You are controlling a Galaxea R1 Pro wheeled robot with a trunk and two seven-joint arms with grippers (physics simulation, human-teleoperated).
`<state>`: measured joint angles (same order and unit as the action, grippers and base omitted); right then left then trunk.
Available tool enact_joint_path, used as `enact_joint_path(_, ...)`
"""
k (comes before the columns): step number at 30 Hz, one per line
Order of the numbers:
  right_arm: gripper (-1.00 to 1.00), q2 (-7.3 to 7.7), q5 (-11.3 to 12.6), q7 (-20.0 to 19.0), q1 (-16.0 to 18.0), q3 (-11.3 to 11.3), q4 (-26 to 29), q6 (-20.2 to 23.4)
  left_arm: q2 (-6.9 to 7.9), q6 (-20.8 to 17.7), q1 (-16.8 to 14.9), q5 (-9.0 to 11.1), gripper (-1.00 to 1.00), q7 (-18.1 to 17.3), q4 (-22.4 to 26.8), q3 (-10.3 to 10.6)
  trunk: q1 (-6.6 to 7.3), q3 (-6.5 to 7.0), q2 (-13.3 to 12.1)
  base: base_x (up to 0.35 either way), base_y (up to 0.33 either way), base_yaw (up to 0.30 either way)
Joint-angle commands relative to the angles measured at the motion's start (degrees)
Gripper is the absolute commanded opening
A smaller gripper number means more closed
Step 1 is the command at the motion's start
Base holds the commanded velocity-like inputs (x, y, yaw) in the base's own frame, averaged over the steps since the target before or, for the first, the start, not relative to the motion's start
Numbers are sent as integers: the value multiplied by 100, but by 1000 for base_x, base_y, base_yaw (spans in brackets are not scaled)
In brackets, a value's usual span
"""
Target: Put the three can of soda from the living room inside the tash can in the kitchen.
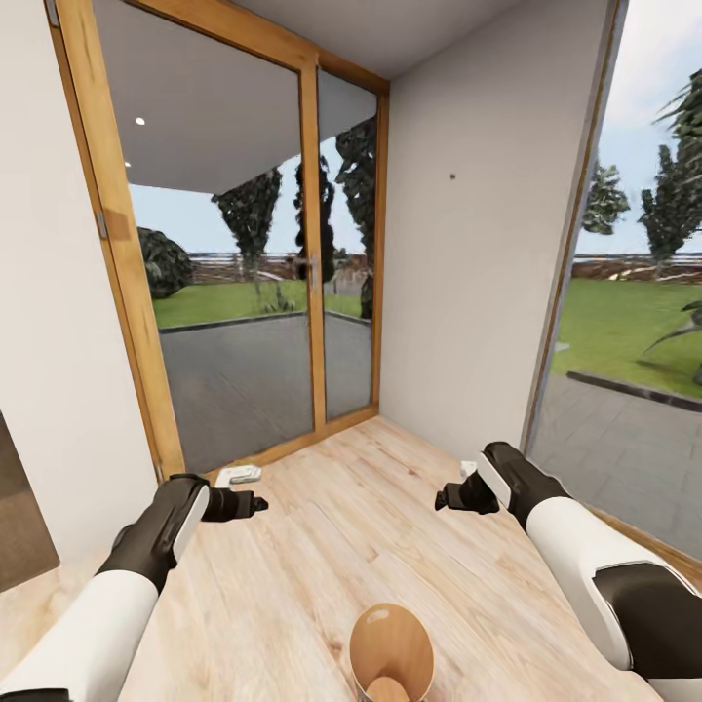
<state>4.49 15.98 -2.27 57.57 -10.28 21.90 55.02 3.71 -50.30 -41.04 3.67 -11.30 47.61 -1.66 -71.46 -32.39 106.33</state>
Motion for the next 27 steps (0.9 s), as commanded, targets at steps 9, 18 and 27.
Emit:
enact_joint_path(9,100,17,1,-8,0,10,10,0,-9,122,0,-6,100,15,-53,6,-198,-162,363,0,0,0)
enact_joint_path(18,100,-13,1,22,0,8,7,0,-5,296,0,-10,100,30,-62,8,-396,-324,723,0,0,0)
enact_joint_path(27,100,-18,8,26,0,14,7,0,-9,374,2,-15,100,32,-67,8,-594,-485,1084,0,0,0)
